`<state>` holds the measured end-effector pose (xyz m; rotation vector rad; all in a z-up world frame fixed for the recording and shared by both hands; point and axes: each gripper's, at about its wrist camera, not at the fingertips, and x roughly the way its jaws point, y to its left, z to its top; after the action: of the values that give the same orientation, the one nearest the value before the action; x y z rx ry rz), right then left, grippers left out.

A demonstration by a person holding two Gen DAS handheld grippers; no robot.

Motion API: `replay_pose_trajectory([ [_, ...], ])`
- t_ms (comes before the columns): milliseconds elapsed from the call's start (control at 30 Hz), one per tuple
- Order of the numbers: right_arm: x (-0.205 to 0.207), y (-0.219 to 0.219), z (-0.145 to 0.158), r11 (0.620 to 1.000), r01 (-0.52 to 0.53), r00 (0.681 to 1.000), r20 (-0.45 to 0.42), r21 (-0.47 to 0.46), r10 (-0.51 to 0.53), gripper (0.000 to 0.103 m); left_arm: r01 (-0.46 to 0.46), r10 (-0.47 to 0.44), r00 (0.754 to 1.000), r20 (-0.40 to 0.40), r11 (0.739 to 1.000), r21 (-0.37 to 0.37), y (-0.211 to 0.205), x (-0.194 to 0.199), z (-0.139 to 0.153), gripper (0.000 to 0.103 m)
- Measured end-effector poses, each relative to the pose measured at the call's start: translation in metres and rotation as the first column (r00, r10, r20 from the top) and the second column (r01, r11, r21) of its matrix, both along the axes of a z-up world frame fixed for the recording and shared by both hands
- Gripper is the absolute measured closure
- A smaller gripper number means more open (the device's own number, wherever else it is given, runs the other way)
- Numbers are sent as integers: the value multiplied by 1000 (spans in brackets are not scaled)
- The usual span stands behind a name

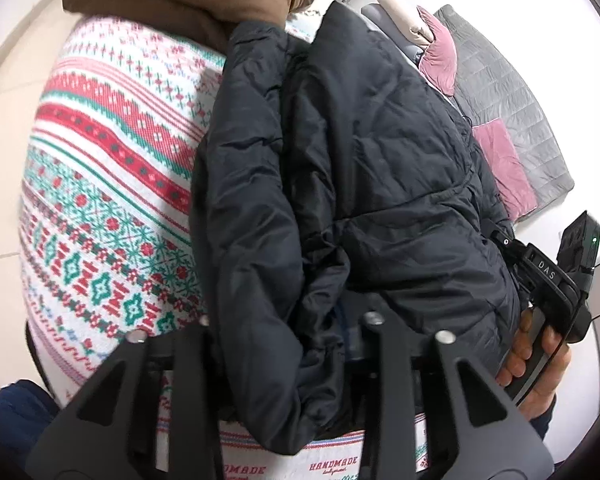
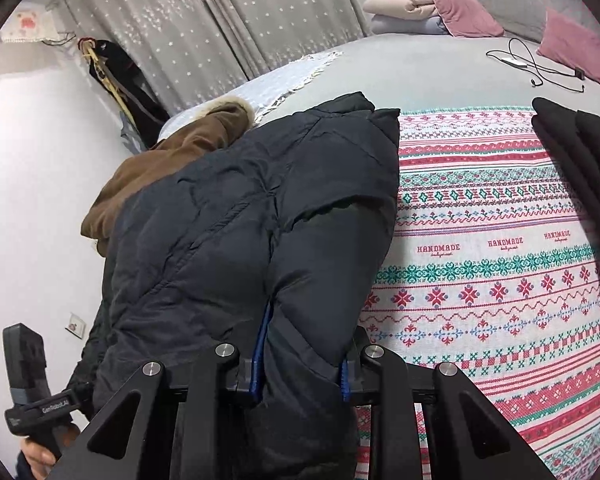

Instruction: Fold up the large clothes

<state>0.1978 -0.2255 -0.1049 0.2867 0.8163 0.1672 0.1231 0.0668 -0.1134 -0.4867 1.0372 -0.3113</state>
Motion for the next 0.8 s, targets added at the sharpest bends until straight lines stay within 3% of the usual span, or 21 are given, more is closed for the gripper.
replay_pose_trajectory([
  [167, -7, 5, 6, 999, -4, 999, 33, -33, 5, 77, -41, 41, 999, 10, 999, 4, -2, -9, 6, 80],
  [300, -18, -1, 17, 1000, -6, 998, 69, 0, 6, 79, -42, 42, 999, 31, 999, -7, 2, -27, 12, 82],
  [467, -31, -19, 35, 999, -5, 993, 119, 50, -1, 81, -18, 22, 994, 111, 999, -35, 8, -44, 36, 83],
  [600, -37, -31, 44, 997, 2, 989, 145, 80, -13, 81, 13, -22, 982, 187, 999, 48, -3, -56, 55, 83],
  [800, -40, -38, 48, 996, 8, 987, 160, 89, -22, 81, 22, -49, 975, 216, 992, 124, -15, -53, 66, 83],
])
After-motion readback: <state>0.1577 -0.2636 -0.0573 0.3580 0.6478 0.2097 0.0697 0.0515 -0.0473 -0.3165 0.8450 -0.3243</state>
